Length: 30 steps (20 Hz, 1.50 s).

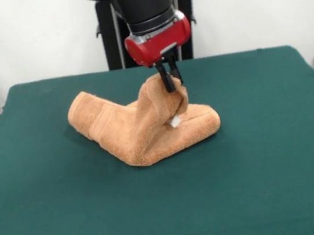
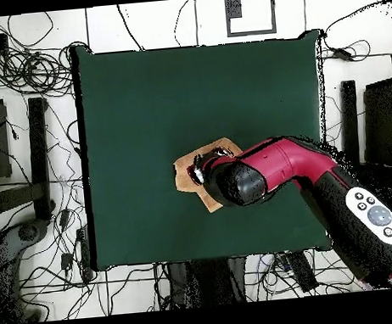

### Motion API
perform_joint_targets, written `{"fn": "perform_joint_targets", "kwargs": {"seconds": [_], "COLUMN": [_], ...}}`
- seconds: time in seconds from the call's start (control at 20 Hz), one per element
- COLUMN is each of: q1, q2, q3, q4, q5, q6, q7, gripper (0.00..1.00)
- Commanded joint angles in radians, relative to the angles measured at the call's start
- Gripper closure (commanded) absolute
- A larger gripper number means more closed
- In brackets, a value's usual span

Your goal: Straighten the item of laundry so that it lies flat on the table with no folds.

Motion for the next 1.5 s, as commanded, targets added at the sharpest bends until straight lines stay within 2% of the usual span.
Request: {"fn": "perform_joint_targets", "kwargs": {"seconds": [0.05, 0.5, 1.5], "q1": [0.037, 0.053, 0.056], "q2": [0.05, 0.071, 0.115], "q3": [-0.055, -0.053, -0.044], "q4": [-0.07, -0.14, -0.26], "q5": [0.018, 0.048, 0.106], "q6": [0.13, 0.221, 0.321], "q7": [-0.159, -0.208, -0.211], "gripper": [1.0, 1.0, 1.0]}}
